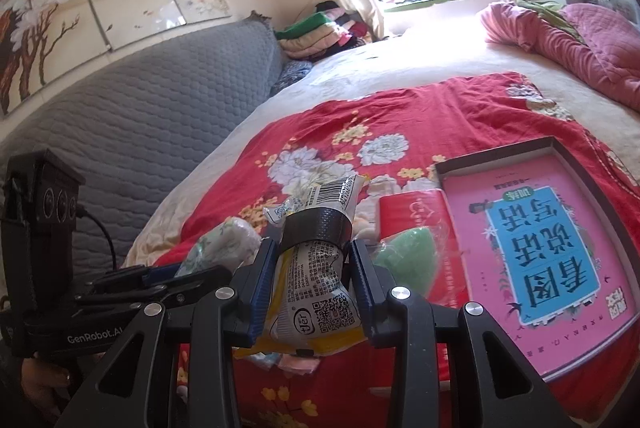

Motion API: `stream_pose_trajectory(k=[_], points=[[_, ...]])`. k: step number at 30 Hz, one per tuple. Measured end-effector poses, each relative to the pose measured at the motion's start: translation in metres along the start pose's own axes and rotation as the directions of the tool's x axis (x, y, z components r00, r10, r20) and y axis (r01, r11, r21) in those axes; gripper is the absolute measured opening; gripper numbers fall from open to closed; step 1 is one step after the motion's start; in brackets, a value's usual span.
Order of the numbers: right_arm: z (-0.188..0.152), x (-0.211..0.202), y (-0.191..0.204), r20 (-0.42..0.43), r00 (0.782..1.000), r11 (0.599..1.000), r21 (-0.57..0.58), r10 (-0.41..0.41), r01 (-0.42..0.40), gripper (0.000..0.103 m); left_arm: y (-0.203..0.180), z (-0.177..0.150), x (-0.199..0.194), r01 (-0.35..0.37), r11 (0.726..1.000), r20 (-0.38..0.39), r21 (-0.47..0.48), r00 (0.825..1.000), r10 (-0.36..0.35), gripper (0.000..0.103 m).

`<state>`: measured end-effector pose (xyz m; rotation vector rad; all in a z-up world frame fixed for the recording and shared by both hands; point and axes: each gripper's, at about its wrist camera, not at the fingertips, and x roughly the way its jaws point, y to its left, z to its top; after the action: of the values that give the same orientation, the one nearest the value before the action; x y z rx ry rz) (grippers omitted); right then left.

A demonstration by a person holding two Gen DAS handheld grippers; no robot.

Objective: Organize soft objects
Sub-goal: 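Carry the tissue pack and snack packet over the pink tray with both tools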

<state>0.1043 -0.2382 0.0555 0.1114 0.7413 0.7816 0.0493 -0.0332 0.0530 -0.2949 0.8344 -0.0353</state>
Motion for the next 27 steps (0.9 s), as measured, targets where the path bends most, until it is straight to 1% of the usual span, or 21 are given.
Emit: stream_pose_trajectory(k=[3, 6, 8, 11, 14, 16, 21, 24, 27], points=[[-0.005, 0.018, 0.015, -0.041, 0.999, 0.999, -0.029, 0.024, -0.025, 0.038, 0.017, 0.000, -0.003, -0.022, 0.999, 0.002, -0.028, 1.000, 0.022, 0.046], [-0.007, 0.032, 0.019, -0.067, 0.996, 0.998, -0.021, 0.054, -0.056, 0.038, 0.032, 0.000, -0.006, -0.027, 0.998, 0.009, -0.056, 1.000, 0.028, 0.046], [-0.007, 0.039, 0.022, -0.077, 0.993, 0.996, -0.018, 0.089, -0.090, 0.038, 0.039, 0.000, -0.007, -0.034, 0.997, 0.011, -0.066, 0.999, 0.035, 0.046], [-0.008, 0.044, 0.028, -0.083, 0.988, 0.991, -0.022, 0.127, -0.129, 0.038, 0.045, 0.000, -0.008, -0.036, 0.996, 0.016, -0.078, 0.999, 0.038, 0.046], [-0.005, 0.044, 0.030, -0.066, 0.991, 0.992, -0.047, 0.117, -0.121, 0.038, 0.046, 0.000, -0.006, -0.028, 0.996, 0.010, -0.080, 1.000, 0.029, 0.046], [-0.003, 0.047, 0.023, -0.070, 0.993, 0.995, -0.030, 0.095, -0.097, 0.038, 0.044, -0.001, -0.002, -0.026, 0.997, 0.003, -0.074, 1.000, 0.026, 0.046], [-0.002, 0.042, -0.001, -0.048, 0.999, 1.000, -0.023, -0.009, 0.008, 0.038, 0.035, -0.004, 0.006, -0.014, 0.998, -0.016, -0.056, 1.000, 0.014, 0.046], [-0.001, 0.039, -0.016, -0.043, 0.995, 0.995, -0.032, -0.094, 0.093, 0.038, 0.032, -0.005, 0.010, -0.006, 0.999, -0.027, -0.051, 1.000, 0.005, 0.046], [-0.004, 0.035, -0.021, -0.050, 0.992, 0.991, -0.077, -0.114, 0.110, 0.038, 0.030, -0.007, 0.013, -0.009, 0.999, -0.034, -0.045, 0.999, 0.007, 0.046]])
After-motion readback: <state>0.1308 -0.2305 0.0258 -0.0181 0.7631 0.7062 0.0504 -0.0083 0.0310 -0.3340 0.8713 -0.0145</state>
